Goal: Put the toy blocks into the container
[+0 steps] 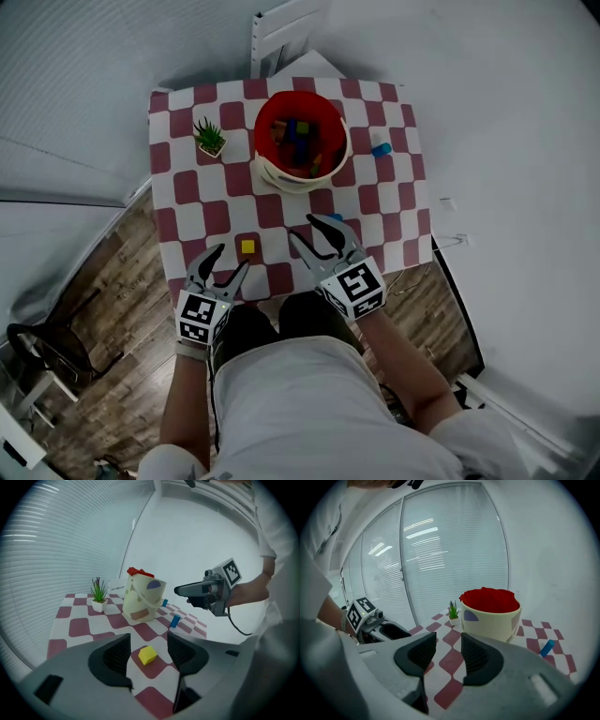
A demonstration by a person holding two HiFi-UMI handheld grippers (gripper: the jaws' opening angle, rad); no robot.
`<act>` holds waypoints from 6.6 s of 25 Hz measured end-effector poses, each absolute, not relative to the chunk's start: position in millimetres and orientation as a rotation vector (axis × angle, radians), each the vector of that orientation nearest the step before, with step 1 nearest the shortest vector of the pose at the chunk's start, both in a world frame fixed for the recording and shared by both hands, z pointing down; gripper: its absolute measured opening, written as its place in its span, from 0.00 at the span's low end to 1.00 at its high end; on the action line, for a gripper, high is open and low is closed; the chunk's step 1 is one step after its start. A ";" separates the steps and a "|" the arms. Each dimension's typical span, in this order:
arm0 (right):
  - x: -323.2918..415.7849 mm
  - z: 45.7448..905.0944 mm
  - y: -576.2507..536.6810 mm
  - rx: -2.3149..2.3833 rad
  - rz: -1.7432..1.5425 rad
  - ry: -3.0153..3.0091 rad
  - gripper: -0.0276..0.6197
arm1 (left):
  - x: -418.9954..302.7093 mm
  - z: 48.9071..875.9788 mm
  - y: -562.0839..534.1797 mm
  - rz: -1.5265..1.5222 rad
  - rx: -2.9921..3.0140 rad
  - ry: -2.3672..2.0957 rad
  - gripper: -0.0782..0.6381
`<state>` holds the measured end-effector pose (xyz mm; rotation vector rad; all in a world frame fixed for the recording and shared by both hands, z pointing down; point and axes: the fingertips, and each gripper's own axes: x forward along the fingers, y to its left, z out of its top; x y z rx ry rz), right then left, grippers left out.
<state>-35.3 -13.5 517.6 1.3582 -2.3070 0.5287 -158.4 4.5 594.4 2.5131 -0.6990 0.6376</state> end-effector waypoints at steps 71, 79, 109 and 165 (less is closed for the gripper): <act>84.2 514.0 -1.5 1.646 0.665 -2.238 0.28 | -35.1 466.0 -96.8 0.815 2.788 -0.732 0.36; 101.1 513.1 0.1 1.697 0.680 -2.203 0.28 | -13.0 464.1 -122.4 0.805 2.765 -0.759 0.36; 137.9 529.3 36.6 1.835 0.764 -2.051 0.28 | 16.0 493.3 -145.0 0.882 2.783 -0.741 0.38; 79.0 666.1 1.2 1.330 0.702 -1.972 0.27 | -141.8 553.1 10.0 0.822 2.288 -1.110 0.38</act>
